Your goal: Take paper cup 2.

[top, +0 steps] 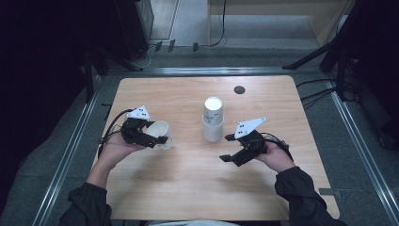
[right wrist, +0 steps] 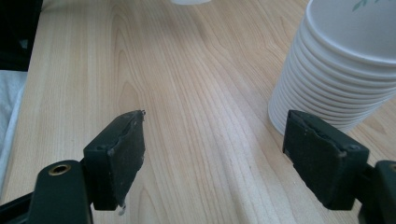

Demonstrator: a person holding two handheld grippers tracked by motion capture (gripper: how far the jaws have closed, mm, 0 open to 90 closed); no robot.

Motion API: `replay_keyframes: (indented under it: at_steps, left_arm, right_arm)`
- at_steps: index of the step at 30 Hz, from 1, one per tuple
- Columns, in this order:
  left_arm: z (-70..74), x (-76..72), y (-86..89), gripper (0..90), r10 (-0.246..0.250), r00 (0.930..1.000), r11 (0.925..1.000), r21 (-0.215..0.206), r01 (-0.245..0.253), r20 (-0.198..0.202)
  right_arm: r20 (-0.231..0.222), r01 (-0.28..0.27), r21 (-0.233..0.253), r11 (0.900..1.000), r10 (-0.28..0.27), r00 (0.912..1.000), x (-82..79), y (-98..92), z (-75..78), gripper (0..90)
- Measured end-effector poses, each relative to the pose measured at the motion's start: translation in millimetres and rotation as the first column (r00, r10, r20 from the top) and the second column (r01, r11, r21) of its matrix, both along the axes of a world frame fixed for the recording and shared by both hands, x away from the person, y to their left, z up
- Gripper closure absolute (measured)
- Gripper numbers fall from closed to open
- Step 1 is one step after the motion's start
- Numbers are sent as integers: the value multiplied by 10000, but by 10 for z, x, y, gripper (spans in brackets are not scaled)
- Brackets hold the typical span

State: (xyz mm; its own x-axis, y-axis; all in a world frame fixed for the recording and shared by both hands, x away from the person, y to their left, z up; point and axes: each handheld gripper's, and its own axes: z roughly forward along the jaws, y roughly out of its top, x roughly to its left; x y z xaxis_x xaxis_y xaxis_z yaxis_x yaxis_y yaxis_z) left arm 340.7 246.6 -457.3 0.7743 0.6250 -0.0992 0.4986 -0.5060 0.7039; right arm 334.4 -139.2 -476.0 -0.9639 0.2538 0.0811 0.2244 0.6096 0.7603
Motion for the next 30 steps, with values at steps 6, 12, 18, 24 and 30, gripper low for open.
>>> replay_keyframes:
  at_steps: [6, 12, 18, 24, 30]
  left_arm:
    - [-53, 72, 118, 237, 521, 9986, 9986, 140, -519, -123]
    - [-124, 134, 203, 237, 1029, 9946, 9933, 546, -1021, -128]
    - [-197, 185, 266, 230, 1506, 9886, 9833, 1044, -1490, -75]
    - [-249, 242, 341, 227, 2038, 9789, 9732, 1112, -2011, -133]
    - [-295, 288, 392, 220, 2318, 9725, 9661, 1225, -2274, -222]
  right_arm:
    - [-15, -63, -55, 10000, 63, 10000, -2, 7, -13, 214]
    - [52, -136, -44, 9999, 136, 9999, -6, 15, -20, 214]
    - [178, -342, -212, 9992, 346, 9992, -3, 24, -43, 218]
    - [-89, -171, -92, 9998, 171, 9998, 11, 31, -64, 220]
    - [-127, 24, -22, 10000, -24, 9999, 30, 48, -69, 195]
